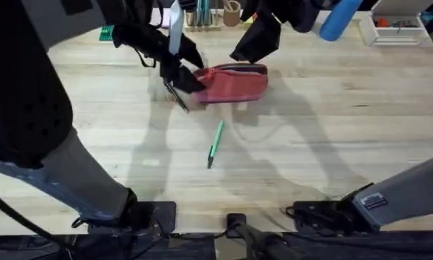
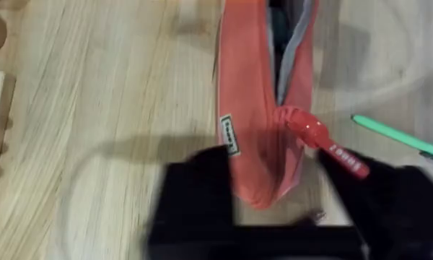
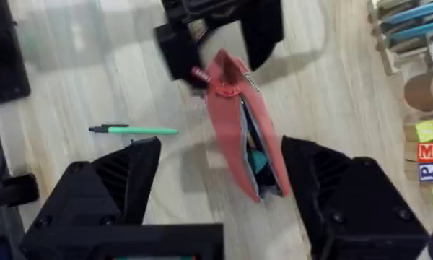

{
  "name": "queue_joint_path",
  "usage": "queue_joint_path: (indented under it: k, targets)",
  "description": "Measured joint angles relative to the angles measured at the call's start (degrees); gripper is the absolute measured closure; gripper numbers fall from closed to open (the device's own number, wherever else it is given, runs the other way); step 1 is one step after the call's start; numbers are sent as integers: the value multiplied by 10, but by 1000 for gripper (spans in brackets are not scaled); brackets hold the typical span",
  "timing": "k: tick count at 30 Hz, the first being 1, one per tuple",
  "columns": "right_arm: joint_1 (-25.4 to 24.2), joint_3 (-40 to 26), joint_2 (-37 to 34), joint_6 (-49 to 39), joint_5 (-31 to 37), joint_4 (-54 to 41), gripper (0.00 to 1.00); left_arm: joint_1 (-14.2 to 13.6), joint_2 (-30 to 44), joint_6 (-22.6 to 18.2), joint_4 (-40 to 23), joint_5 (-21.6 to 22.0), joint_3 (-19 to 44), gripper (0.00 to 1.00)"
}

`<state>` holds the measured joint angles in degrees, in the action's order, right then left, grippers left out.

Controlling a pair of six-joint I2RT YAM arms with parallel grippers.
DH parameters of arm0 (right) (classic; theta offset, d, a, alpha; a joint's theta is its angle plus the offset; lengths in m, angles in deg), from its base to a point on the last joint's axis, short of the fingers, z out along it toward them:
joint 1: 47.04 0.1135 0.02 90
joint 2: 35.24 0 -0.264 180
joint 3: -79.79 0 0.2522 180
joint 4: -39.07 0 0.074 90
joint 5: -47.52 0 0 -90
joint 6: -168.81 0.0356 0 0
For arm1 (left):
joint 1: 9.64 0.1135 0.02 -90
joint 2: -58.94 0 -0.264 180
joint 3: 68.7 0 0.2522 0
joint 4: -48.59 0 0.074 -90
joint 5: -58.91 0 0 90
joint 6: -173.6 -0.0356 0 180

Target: Unzip the bag, pick up the pens from the table one at a time and place them inside, then zip the bag closed.

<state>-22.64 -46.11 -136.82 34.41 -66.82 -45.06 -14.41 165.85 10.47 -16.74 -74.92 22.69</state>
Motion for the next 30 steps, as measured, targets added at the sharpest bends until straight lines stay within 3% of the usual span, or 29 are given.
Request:
queue_joint_path:
  k: [1, 3, 13, 24, 30]
  targets:
    - [0, 0, 2, 0, 2, 0, 6, -2, 0, 0, 0, -2, 0, 123]
    - [0, 0, 3, 0, 6, 0, 6, -4, 0, 1, 0, -6, 0, 18]
    - [0, 0, 3, -7, 48, 4, 6, 3, 0, 12, -18, -32, 0, 8]
    - [0, -12, 3, -7, 68, 21, 10, 79, -81, 26, -81, -82, 0, 6]
    - [0, -34, 3, -7, 79, 37, 11, 94, -120, 27, -114, -92, 0, 6]
